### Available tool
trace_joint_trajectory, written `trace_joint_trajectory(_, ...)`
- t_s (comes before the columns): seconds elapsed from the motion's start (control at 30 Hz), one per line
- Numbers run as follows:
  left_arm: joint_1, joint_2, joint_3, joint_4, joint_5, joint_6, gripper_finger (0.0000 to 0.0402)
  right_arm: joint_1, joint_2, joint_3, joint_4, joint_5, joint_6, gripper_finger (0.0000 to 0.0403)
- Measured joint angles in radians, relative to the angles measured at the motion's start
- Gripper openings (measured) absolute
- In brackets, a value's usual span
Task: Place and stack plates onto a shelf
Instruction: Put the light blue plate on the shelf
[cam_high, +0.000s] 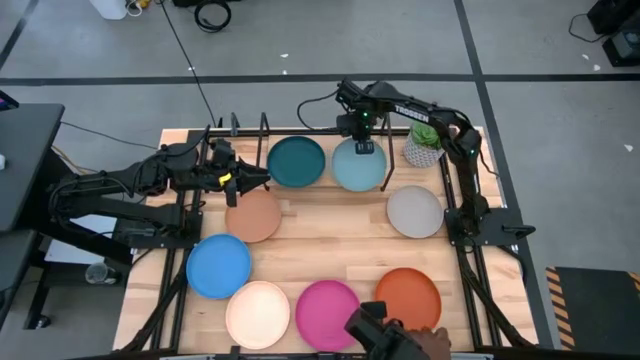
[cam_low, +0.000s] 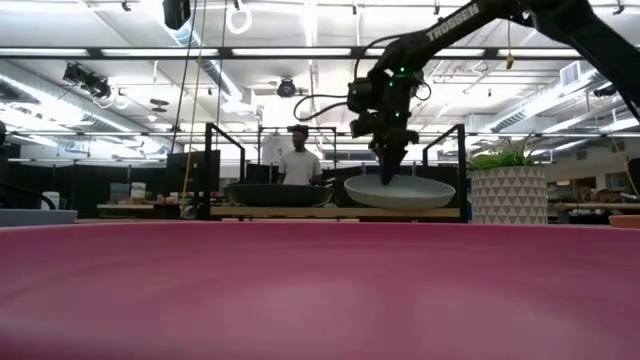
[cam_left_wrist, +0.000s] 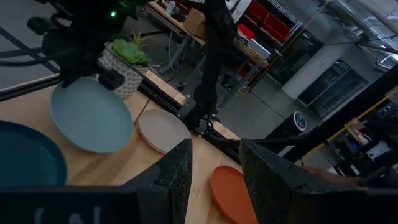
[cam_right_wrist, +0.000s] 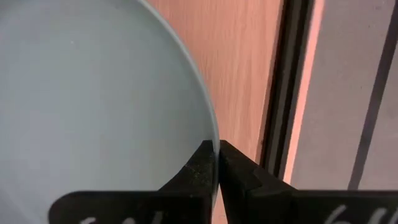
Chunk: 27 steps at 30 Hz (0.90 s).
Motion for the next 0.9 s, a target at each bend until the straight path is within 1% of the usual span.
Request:
trace_joint_trajectory(0.07, 0.000, 0.000, 0.000, 0.000, 0.000, 0.000, 0.0141, 0.000, 0.008, 0.000, 0.015, 0.013, 0.000, 0.0025)
trace_joint_trajectory(0.3, 0.000, 0.000, 0.000, -0.001, 0.001, 0.000, 0.0141, -0.011, 0.004, 0.000, 0.154, 0.133, 0.015, 0.0062)
trace_joint_trajectory(0.37, 0.000, 0.000, 0.000, -0.001, 0.001, 0.000, 0.0141, -0.016, 0.002, 0.000, 0.166, 0.129, 0.035, 0.0075)
trace_joint_trajectory(0.47, 0.000, 0.000, 0.000, -0.001, 0.010, -0.001, 0.0141, -0.020, 0.002, 0.000, 0.161, 0.088, 0.029, 0.0096)
trace_joint_trajectory(0.53, 0.000, 0.000, 0.000, -0.001, 0.026, -0.001, 0.0141, -0.019, 0.002, 0.000, 0.169, 0.080, 0.021, 0.0108)
trace_joint_trajectory(0.57, 0.000, 0.000, 0.000, -0.002, 0.032, -0.003, 0.0141, -0.019, 0.002, 0.000, 0.177, 0.091, 0.019, 0.0114)
trace_joint_trajectory(0.67, 0.000, 0.000, 0.000, -0.012, 0.045, -0.020, 0.0141, -0.012, -0.001, 0.015, 0.177, 0.170, 0.038, 0.0128)
trace_joint_trajectory(0.7, 0.000, 0.000, 0.000, -0.018, 0.045, -0.020, 0.0141, -0.010, -0.003, 0.031, 0.175, 0.177, 0.057, 0.0133)
trace_joint_trajectory(0.73, 0.000, 0.000, 0.000, -0.021, 0.045, -0.019, 0.0141, -0.010, -0.007, 0.045, 0.169, 0.171, 0.075, 0.0137)
trace_joint_trajectory(0.9, 0.000, 0.000, 0.000, -0.032, 0.046, -0.019, 0.0141, 0.005, -0.011, 0.068, 0.093, 0.058, 0.102, 0.0149)
